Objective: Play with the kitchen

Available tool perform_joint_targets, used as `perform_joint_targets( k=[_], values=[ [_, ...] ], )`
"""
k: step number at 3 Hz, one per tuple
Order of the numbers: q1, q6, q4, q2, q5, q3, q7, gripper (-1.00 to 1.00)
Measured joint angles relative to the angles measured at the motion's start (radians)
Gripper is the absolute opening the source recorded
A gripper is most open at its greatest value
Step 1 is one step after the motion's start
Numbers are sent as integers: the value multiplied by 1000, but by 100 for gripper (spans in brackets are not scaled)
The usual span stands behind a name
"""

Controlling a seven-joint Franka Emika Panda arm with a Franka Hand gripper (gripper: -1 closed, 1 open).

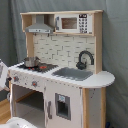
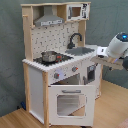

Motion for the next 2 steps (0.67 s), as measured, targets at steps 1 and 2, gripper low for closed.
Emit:
perform_joint_targets(
  k=[1, 2],
  values=[
    [14, -39, -47, 2, 49, -35, -58, 100],
    [-2, -47, -90, 31, 103, -52, -135, 100]
  ],
)
